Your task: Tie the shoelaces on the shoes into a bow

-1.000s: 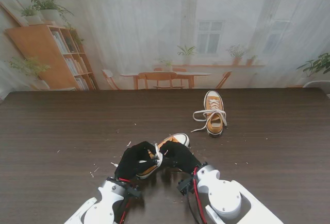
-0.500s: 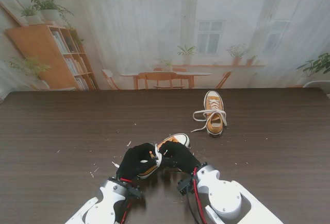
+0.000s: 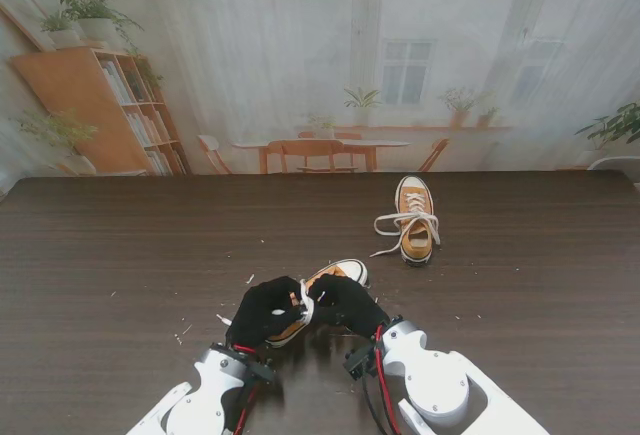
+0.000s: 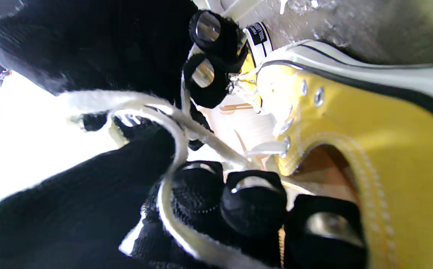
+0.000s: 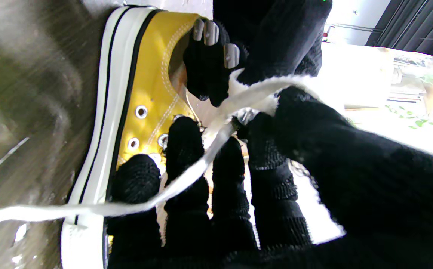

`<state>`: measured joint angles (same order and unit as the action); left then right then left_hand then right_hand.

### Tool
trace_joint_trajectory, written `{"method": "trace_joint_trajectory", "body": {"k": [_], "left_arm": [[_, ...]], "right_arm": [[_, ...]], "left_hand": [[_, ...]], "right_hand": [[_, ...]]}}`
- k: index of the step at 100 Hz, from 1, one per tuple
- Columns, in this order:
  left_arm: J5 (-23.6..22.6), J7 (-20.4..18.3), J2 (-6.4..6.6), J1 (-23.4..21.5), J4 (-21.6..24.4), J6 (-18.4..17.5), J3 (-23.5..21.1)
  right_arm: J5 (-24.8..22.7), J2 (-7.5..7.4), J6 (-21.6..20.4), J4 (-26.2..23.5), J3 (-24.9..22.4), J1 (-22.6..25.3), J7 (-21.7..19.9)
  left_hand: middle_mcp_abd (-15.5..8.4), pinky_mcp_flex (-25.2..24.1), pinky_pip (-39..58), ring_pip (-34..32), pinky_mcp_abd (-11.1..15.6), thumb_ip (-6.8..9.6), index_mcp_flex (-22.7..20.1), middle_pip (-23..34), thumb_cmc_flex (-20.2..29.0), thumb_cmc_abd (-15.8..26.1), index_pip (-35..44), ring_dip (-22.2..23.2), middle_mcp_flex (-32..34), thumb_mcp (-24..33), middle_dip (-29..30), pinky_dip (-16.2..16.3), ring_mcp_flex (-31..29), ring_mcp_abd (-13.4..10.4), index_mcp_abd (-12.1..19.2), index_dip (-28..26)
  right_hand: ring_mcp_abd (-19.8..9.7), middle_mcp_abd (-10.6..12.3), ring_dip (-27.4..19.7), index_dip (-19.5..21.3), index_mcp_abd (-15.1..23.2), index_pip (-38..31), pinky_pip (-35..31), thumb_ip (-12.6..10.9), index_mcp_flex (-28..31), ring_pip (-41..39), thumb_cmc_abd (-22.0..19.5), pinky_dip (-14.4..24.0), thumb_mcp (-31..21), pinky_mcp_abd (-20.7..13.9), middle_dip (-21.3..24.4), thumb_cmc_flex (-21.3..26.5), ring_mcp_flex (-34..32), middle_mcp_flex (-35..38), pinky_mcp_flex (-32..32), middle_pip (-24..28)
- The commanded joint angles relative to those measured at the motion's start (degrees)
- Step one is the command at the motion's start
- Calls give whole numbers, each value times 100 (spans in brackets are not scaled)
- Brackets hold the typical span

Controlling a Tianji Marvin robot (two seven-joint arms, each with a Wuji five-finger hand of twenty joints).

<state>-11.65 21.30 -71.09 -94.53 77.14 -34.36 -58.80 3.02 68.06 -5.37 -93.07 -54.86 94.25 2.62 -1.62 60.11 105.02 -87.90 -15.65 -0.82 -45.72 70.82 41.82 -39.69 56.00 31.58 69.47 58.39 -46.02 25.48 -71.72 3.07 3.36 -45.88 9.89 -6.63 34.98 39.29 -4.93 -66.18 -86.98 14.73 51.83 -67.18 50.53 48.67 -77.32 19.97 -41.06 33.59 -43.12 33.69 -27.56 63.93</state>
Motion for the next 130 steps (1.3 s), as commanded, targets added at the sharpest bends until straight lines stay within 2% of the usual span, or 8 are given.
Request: {"method": "trace_joint_trajectory", "body": {"k": [1,36,44,60,77,109,130], "left_arm": [[-5,-75,8,-59,108,86,-64],[75,-91,43,-279,359,394,-361],[135,-130,49,-311,393,451,-403],[682,-442,72,-392,516,620,-456],[1467,-791,76,-473,670,786,-466],[1700,-855,75,-550,830,1099,-601],[2165,-1042,71,-584,926,1409,-694]], "right_arm": [[-25,-10,8,-13,-15,34,-65],[-237,7,68,10,-2,23,72],[-403,13,88,22,25,5,154],[-875,26,142,33,87,-31,390],[-1213,38,175,12,109,-35,591],[-1772,23,243,-59,75,13,832],[-1920,20,267,-83,76,19,902]], "left_hand": [[-231,87,663,-247,-176,339,72,184,-21,-89,288,3,156,561,-113,46,-134,-260,681,-177],[-233,87,663,-239,-176,362,103,188,-22,-72,271,-6,148,551,-107,46,-134,-238,682,-255],[-231,87,663,-235,-176,361,113,184,-10,-55,267,-9,138,541,-105,46,-132,-235,693,-265],[-221,78,627,-177,-226,349,153,161,38,-7,257,-34,99,463,-105,34,-130,-151,679,-282],[-141,63,554,-131,-475,359,173,121,98,14,272,-47,69,418,-107,40,-130,24,617,-285],[-96,65,560,-126,-489,368,220,94,116,46,287,-44,65,378,-106,64,-129,43,632,-297],[-54,65,555,-120,-491,370,252,71,138,86,277,-45,40,307,-106,74,-128,50,639,-277]], "right_hand": [[-88,170,-4,-51,344,-33,-19,-90,138,74,23,-10,9,-13,82,-20,-88,4,2,-51],[3,123,-205,-46,323,-20,413,-84,128,613,10,-199,38,113,318,-2,6,-76,186,-349],[9,105,-211,-48,296,-17,428,-83,124,636,8,-208,33,120,341,3,7,-70,192,-373],[34,94,-222,-48,243,-32,430,-77,149,669,21,-213,19,122,375,-3,-24,-32,191,-376],[43,72,-241,-30,155,-71,458,-79,141,701,62,-248,-56,177,428,-3,-110,14,79,-347],[34,64,-242,-44,170,-101,430,-68,147,687,70,-266,-86,184,481,-28,-169,56,1,-313],[33,60,-246,-71,166,-100,423,-64,158,681,63,-281,-76,194,510,-28,-199,75,-32,-305]]}}
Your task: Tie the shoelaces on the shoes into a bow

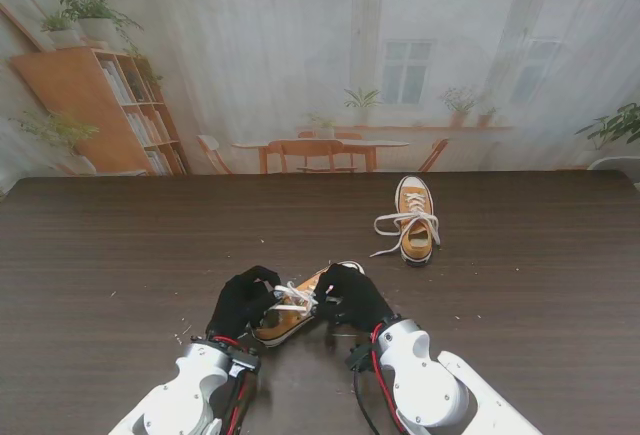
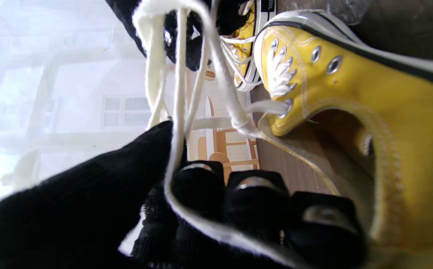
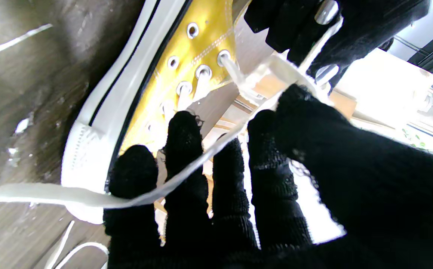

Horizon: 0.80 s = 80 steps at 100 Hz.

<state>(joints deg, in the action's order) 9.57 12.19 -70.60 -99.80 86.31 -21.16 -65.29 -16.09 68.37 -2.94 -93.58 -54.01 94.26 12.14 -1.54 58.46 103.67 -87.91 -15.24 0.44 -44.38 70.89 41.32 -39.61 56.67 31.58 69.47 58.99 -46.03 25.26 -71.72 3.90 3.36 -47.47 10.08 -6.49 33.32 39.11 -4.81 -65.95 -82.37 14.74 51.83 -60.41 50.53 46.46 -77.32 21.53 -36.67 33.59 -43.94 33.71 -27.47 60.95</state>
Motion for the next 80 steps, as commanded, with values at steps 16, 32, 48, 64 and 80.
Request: {"method": "trace_joint_trajectory", "body": {"k": [16,32,48,64,80], "left_arm": [[723,-509,45,-134,149,347,-148],[1124,-722,54,-210,267,625,-282],[1047,-720,60,-232,291,837,-381],[831,-598,53,-230,277,886,-421],[953,-537,31,-281,395,1066,-484]], "right_arm": [[-100,11,93,-16,6,4,61],[-155,10,142,4,14,-5,79],[-217,24,198,53,37,-6,149],[-348,25,239,85,60,-16,214],[-373,47,288,103,81,-21,299]], "left_hand": [[34,232,693,-104,-549,248,101,30,226,101,182,-49,34,144,-107,108,-129,16,685,-48],[115,232,704,-101,-555,266,96,2,257,131,139,-50,30,42,-115,121,-128,52,710,46],[149,231,702,-100,-565,275,109,-16,283,149,131,-51,19,-3,-118,125,-127,68,684,95],[38,229,693,-88,-595,267,139,-54,300,191,137,-56,11,-83,-116,129,-128,90,672,157],[37,231,695,-78,-591,256,170,-69,328,223,146,-61,9,-142,-119,135,-126,107,651,198]], "right_hand": [[24,34,-81,-76,163,-118,-53,-60,175,-9,75,-73,-81,45,95,-16,-153,109,-78,6],[4,59,-85,-82,256,-111,-68,-62,193,-15,69,-86,-77,34,113,-17,-173,137,-112,10],[-6,68,-92,-74,497,-75,-86,-75,241,-30,73,-115,-53,21,135,10,-241,205,-181,9],[-16,81,-105,-75,709,-16,-101,-92,330,-37,70,-150,-32,9,144,27,-336,302,-280,1],[-10,94,-116,-121,893,35,-122,-74,358,-48,78,-186,21,28,146,68,-427,419,-384,-8]]}}
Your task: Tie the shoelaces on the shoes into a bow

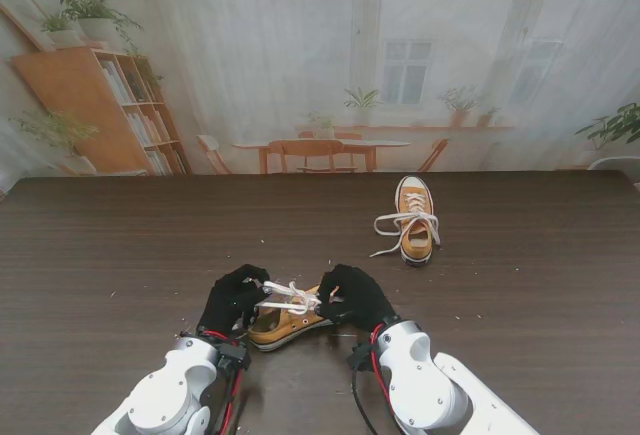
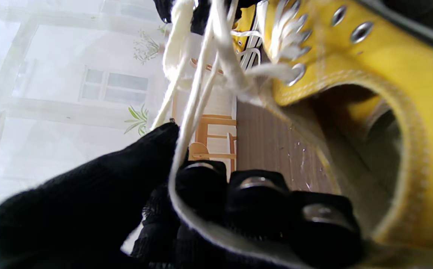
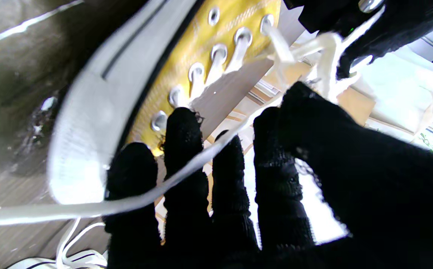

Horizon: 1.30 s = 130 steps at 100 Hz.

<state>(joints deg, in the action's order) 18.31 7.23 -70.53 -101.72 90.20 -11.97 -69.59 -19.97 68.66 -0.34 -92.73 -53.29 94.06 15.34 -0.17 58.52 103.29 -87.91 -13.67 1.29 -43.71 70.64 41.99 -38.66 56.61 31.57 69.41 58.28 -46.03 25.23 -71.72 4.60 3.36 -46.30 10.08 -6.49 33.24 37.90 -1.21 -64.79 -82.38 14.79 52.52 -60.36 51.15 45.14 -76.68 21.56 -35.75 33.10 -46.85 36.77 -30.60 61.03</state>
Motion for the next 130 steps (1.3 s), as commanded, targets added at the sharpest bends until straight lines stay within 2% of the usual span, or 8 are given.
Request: {"method": "trace_joint_trajectory", "body": {"k": [1,52,79,98,104,114,120,130], "left_arm": [[85,-38,22,-92,11,159,-57],[108,-258,70,-133,48,372,-143],[-21,-180,75,-218,201,524,-203],[-170,-125,95,-388,500,807,-293],[-165,-150,105,-435,582,881,-325],[-104,-246,126,-504,706,1006,-382],[-96,-299,140,-524,741,1037,-400],[-72,-345,148,-540,771,1080,-418]], "right_arm": [[17,20,29,18,9,0,-19],[415,153,-125,13,-58,117,317],[394,156,40,-119,-154,250,378],[392,146,107,-163,-166,292,350],[415,143,145,-189,-173,309,328],[434,142,171,-212,-184,327,317],[434,141,180,-221,-191,334,316],[418,133,192,-242,-208,356,304]], "left_hand": [[-91,225,736,-76,-749,169,99,-47,260,127,154,-61,15,-80,-119,140,-126,41,655,86],[-6,224,733,-49,-762,179,104,-117,333,182,130,-74,-7,-275,-121,154,-118,85,645,304],[127,161,679,24,-748,91,51,-263,424,199,-5,-81,-83,-622,-105,149,-34,159,711,640],[643,-668,394,333,-733,59,136,-1228,536,391,-86,171,-779,-1070,-472,710,744,420,741,776],[771,-768,371,362,-718,55,162,-1360,532,422,-94,184,-911,-1090,-479,763,856,448,739,767],[955,-1324,-120,677,-916,95,213,-2315,578,496,-112,395,-1300,-1174,-825,1180,1497,756,743,637],[1115,-2190,-1065,1358,-1252,111,257,-3187,599,548,-144,655,-1729,-1247,-1092,1598,2380,1111,758,556],[1261,-3471,-2211,2405,-1388,125,294,-3639,641,591,-163,847,-2462,-1302,-867,2007,3484,1367,749,482]], "right_hand": [[-8,97,-108,-6,540,-81,-122,-77,289,-54,14,-55,-39,24,55,118,-142,114,-74,-19],[236,144,-111,-957,1694,59,-210,177,685,-125,377,-148,291,220,-30,56,-481,700,-266,-137],[266,187,-108,-1359,1625,114,-232,263,1007,-105,862,-159,144,262,-66,132,-538,816,-324,-193],[305,224,-196,-1458,1631,69,-29,269,995,174,844,-221,138,306,-93,70,-344,634,-109,-231],[397,209,-347,-1451,1657,58,362,246,982,618,805,-347,153,426,-121,70,-164,483,179,-245],[547,199,-647,-1339,1736,95,1155,198,948,1465,697,-688,215,631,-66,48,80,281,658,-351],[589,188,-798,-1295,1744,101,1519,190,923,1919,657,-884,229,698,50,41,174,190,851,-480],[614,162,-923,-1248,1734,113,1826,173,914,2310,636,-1045,212,710,203,35,327,86,1080,-643]]}}
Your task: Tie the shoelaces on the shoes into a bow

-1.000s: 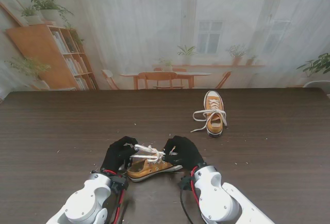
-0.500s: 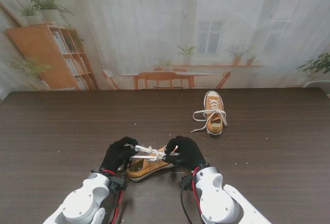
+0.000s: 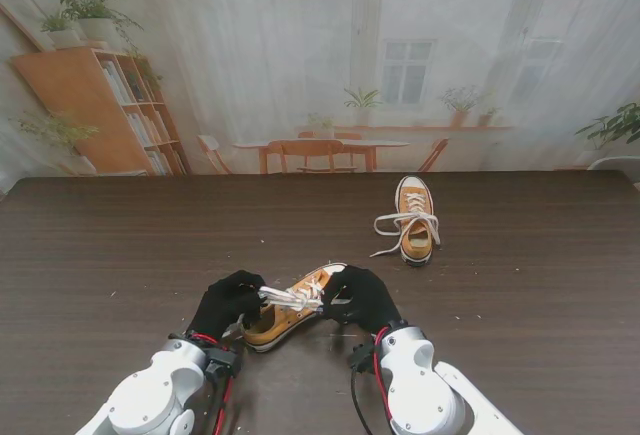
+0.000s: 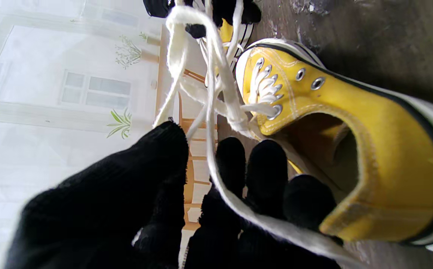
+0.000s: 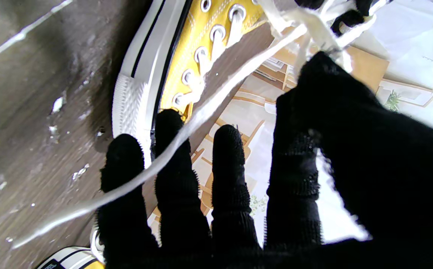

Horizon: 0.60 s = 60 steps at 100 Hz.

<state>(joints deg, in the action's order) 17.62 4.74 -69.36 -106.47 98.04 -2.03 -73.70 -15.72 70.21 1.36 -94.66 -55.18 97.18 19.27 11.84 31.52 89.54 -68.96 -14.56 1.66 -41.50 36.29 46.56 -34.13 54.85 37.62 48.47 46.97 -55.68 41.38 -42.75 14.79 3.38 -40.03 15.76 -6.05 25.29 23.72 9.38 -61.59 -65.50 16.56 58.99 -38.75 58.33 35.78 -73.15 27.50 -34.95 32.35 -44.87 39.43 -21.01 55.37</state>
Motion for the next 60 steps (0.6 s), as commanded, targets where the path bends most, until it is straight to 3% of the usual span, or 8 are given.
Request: {"method": "trace_joint_trajectory", "body": {"k": [1,10,15,20,37,60], "left_arm": [[3,-97,30,-67,-7,94,-9],[28,-89,27,-83,34,151,-18],[27,-73,23,-88,54,181,-24],[7,-59,22,-86,60,206,-35],[11,43,-11,-12,25,315,-69],[61,64,-36,125,-71,484,-125]], "right_arm": [[-12,-23,24,-51,-21,46,-88],[-53,-17,42,-72,-39,80,-31],[-111,-18,51,-82,-49,97,2],[-173,-25,65,-93,-58,109,15],[-250,-31,126,-107,-57,129,32],[-347,-53,234,-138,-67,170,-1]], "left_hand": [[62,-916,-944,639,-1302,87,78,-246,189,144,12,228,-445,-178,158,419,684,366,746,-149],[103,-1799,-1514,1531,-1222,95,119,-398,219,190,15,135,-968,-219,839,518,1283,459,687,-183],[97,-2321,-1830,2219,-1139,93,120,-496,234,185,23,-11,-1232,-218,1728,325,1620,495,655,-185],[86,-2585,-2043,2619,-1095,95,142,-650,236,202,32,-150,-1319,-216,1911,158,1775,510,621,-194],[86,-2798,-2495,3217,-1108,109,139,-855,249,172,108,-292,-1383,-118,2142,-245,1884,540,474,-193],[78,-2836,-2593,3286,-1117,148,174,-837,215,168,196,-295,-1356,-10,2159,-313,1863,555,371,-230]], "right_hand": [[47,117,-135,174,673,-208,147,-6,264,168,-90,-115,-141,116,134,108,135,-189,124,-89],[60,50,-240,277,565,-233,314,-13,244,455,-68,-213,-175,67,300,132,224,-237,243,-260],[75,-35,-326,306,491,-223,459,-9,261,676,-45,-312,-185,30,513,149,276,-224,324,-468],[95,-87,-406,319,459,-218,567,1,277,860,-22,-406,-201,5,692,160,281,-170,357,-616],[177,-308,-582,374,260,-229,758,20,314,1294,19,-653,-253,-94,1164,212,238,-20,394,-1024],[155,-384,-671,516,-109,-253,861,29,262,1547,-105,-834,-242,-167,1306,245,321,-99,470,-1244]]}}
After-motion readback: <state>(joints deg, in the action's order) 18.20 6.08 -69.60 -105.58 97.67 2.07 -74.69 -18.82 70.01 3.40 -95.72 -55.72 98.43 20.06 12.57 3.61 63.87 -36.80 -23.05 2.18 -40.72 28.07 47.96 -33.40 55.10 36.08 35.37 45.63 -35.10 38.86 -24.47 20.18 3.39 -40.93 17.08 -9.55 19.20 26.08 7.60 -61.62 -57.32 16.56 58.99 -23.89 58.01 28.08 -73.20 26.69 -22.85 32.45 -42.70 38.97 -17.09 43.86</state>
